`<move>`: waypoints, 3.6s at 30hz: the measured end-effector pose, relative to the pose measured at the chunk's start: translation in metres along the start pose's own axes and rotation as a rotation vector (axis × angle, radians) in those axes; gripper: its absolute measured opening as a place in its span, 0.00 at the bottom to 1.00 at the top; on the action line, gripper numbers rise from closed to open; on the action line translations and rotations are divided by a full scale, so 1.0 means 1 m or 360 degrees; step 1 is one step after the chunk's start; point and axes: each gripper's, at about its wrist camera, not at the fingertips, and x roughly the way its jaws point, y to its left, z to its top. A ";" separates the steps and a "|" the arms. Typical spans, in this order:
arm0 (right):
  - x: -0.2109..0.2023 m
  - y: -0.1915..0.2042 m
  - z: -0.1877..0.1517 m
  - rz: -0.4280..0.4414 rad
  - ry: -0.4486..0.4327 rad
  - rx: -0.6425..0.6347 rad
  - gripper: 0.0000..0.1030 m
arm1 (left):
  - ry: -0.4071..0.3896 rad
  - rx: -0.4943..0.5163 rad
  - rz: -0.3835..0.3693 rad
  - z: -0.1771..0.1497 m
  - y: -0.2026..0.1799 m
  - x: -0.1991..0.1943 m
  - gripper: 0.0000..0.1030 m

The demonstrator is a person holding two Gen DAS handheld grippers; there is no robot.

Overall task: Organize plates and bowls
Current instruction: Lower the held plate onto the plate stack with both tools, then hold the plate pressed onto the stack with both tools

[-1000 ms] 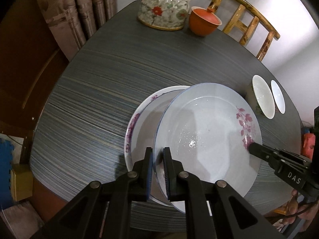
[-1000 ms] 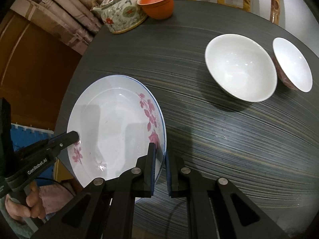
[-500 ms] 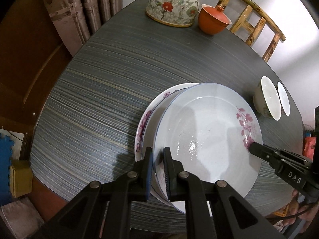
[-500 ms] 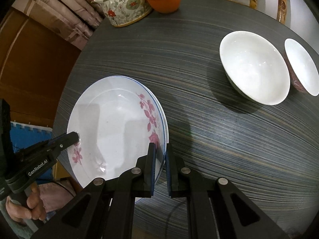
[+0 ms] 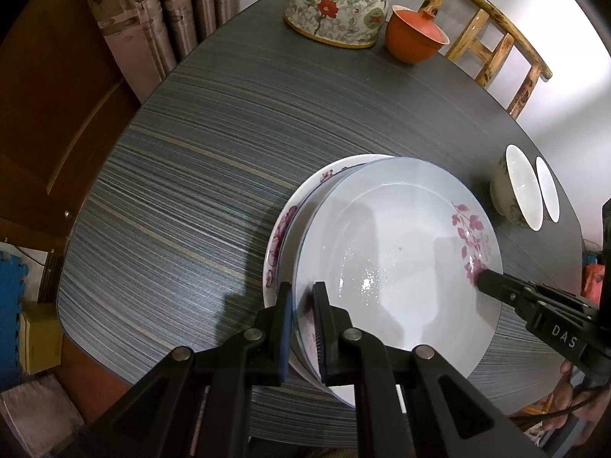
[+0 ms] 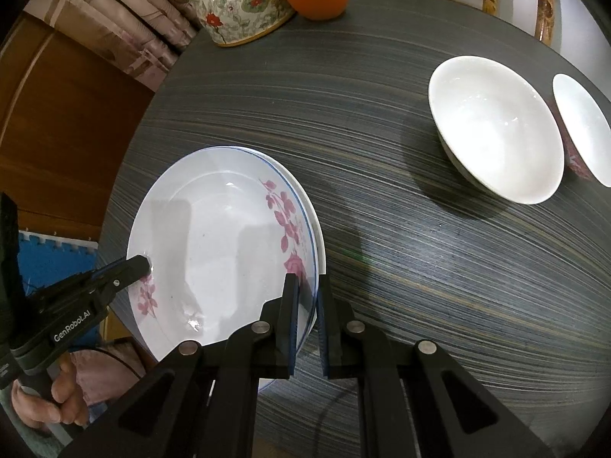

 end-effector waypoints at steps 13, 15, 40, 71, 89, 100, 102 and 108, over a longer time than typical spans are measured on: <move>0.002 0.000 0.000 -0.0003 0.0006 -0.0004 0.10 | 0.0005 -0.0012 0.0000 -0.001 0.001 0.000 0.10; 0.002 0.001 0.000 -0.0002 0.0007 -0.0003 0.10 | 0.0011 -0.0021 -0.0003 -0.001 0.002 0.001 0.10; 0.007 -0.001 0.002 -0.0010 0.0031 0.0012 0.10 | 0.0031 -0.0032 -0.0011 -0.003 0.004 0.005 0.10; 0.009 -0.003 0.003 -0.0011 0.0044 0.0005 0.10 | 0.0024 -0.0045 -0.0021 -0.002 0.007 0.003 0.10; 0.010 -0.004 0.003 -0.0015 0.0047 -0.0001 0.11 | 0.0022 -0.0040 -0.0027 -0.001 0.009 0.003 0.10; 0.010 -0.004 0.004 -0.0025 0.0048 -0.0004 0.12 | 0.0021 -0.0046 -0.0031 0.000 0.010 0.002 0.10; 0.010 -0.003 0.004 -0.0028 0.0049 -0.0006 0.12 | 0.0021 -0.0045 -0.0031 0.001 0.010 0.002 0.10; 0.010 -0.001 0.004 -0.0033 0.0049 -0.0007 0.13 | 0.0022 -0.0049 -0.0032 0.001 0.010 0.001 0.10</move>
